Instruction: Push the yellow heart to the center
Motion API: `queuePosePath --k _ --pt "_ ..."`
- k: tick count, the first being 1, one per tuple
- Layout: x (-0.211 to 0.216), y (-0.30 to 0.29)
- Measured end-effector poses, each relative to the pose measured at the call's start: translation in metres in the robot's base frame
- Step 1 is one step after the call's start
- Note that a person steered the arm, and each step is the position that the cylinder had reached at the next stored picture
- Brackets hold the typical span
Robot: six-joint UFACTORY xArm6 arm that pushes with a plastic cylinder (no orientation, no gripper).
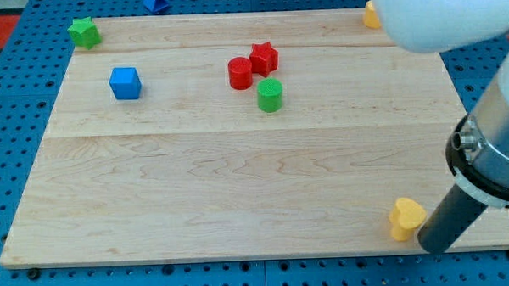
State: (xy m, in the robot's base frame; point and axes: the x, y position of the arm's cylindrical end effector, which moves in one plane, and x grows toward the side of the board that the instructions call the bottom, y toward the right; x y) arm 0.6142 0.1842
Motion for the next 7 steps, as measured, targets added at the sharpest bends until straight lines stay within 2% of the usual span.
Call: queuePosePath --k 2,5,7 --pt "-0.02 -0.066" --pt "-0.102 -0.052" --pt "-0.104 -0.115"
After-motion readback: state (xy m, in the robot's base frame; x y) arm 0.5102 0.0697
